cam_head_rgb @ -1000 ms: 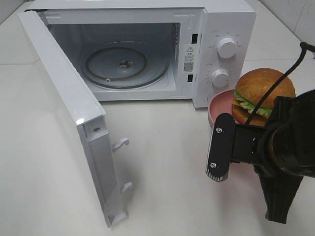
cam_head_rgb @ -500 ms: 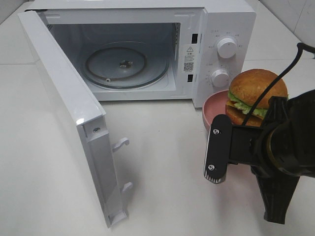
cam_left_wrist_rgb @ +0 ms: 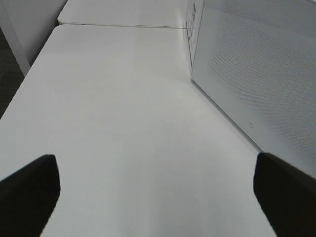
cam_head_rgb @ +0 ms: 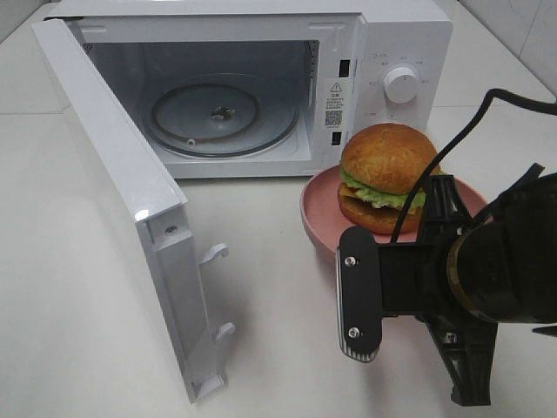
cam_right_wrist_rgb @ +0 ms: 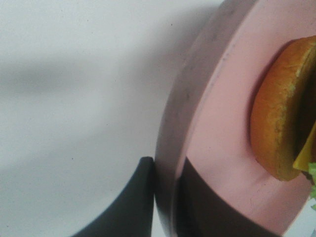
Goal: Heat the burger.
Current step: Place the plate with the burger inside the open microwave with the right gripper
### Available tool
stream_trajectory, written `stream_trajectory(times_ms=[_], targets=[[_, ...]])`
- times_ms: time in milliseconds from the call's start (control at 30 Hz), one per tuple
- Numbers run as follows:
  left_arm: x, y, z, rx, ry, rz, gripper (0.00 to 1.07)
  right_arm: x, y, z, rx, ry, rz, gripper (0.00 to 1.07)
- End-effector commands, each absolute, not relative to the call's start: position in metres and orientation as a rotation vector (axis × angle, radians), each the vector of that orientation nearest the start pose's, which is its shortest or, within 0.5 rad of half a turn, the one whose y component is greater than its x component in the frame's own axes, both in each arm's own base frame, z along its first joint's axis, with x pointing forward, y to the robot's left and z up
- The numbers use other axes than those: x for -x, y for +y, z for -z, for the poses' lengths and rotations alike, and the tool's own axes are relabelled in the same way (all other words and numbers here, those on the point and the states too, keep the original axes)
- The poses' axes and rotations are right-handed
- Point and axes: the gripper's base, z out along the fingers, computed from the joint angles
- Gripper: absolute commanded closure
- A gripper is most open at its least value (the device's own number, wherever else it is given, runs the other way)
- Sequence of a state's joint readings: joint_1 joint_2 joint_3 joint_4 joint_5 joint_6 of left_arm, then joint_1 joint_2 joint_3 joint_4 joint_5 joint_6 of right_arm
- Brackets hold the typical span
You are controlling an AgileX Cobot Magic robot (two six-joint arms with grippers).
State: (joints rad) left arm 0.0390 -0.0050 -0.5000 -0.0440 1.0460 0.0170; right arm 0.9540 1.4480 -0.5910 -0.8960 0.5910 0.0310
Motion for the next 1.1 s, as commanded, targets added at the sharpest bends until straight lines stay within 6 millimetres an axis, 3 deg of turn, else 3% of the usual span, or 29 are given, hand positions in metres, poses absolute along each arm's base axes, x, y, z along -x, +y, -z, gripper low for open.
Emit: stream_trajectory(times_ms=[33, 733, 1100], targets=[[0.008, -0.004, -0.278, 0.014, 1.993, 0.026, 0.06, -0.167, 0.168, -0.177, 1.982, 1.71, 0.576, 1.07], [0.008, -0.004, -0.278, 0.014, 1.993, 0.026, 0.06, -0.165, 0.193, -0.182, 2.094, 1.325, 0.409, 1.07], [0.008, -0.004, -0.278, 0.014, 1.993, 0.026, 0.06, -0.17, 0.193, -0.183, 2.15, 1.18, 0.374, 1.07]])
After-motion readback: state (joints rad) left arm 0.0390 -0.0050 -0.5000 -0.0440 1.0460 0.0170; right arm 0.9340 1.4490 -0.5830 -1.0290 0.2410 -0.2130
